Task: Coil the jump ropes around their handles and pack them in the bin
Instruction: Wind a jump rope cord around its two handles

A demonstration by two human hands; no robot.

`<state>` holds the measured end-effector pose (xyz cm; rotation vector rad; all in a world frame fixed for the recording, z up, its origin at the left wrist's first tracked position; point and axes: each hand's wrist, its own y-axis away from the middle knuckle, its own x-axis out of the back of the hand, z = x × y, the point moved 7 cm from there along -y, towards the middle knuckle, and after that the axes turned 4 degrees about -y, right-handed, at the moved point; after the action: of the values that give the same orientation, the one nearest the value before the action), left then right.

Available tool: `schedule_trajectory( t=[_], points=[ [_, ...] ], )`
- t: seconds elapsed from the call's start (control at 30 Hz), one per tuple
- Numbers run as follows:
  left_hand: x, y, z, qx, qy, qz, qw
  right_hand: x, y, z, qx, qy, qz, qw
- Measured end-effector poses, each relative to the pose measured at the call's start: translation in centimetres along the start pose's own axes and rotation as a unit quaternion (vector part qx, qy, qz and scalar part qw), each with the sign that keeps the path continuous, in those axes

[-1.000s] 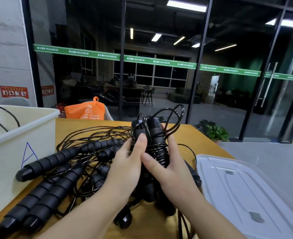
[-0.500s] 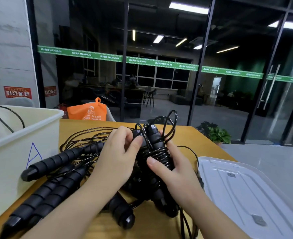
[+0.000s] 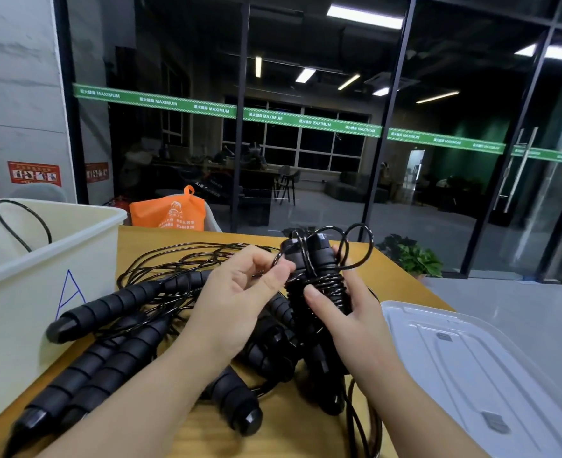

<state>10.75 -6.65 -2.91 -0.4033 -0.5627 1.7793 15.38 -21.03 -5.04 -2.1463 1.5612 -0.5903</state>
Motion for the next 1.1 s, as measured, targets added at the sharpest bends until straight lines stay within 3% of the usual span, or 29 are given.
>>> schedule_trajectory(
  t=[0.1,0.17,0.37,0.53,0.63,0.7,0.77,0.87,0.97,1.1],
  points=[
    [-1.0,0.3,-0.1,0.044,0.163,-0.004,0.986,0.3,-0.2,0.0,0.002,0.006,0.009,1.000],
    [-1.2,0.3,0.1,0.081,0.213,-0.003,0.974,0.3,-0.1,-0.1,0.004,0.007,0.007,1.000],
    [-1.7,0.6,0.7,0.163,0.244,-0.063,0.954,0.8,-0.4,0.0,0.003,0.027,0.025,0.999],
    [-2.4,1.5,0.2,0.268,0.255,-0.130,0.920,3.4,-1.0,0.8,-0.019,0.001,0.113,0.993],
    [-1.5,1.0,-1.3,0.256,0.151,-0.117,0.948,3.5,-1.0,1.1,-0.027,0.002,0.119,0.993],
    [-0.1,0.3,-2.2,0.200,0.003,-0.059,0.978,3.5,-0.9,1.2,-0.028,0.007,0.123,0.992],
    [1.3,-0.3,-2.2,0.113,-0.144,0.010,0.983,3.4,-0.7,0.9,-0.016,0.031,0.118,0.992],
    [1.1,0.0,-0.3,-0.020,-0.386,0.038,0.922,2.8,-0.5,-0.1,0.010,0.064,0.095,0.993],
    [0.8,0.5,1.1,-0.127,-0.506,0.081,0.849,1.8,-0.1,-0.9,0.026,0.085,0.055,0.995],
    [0.6,0.4,1.6,-0.162,-0.514,0.039,0.842,0.3,0.5,-1.4,0.044,0.126,-0.006,0.991]
  ],
)
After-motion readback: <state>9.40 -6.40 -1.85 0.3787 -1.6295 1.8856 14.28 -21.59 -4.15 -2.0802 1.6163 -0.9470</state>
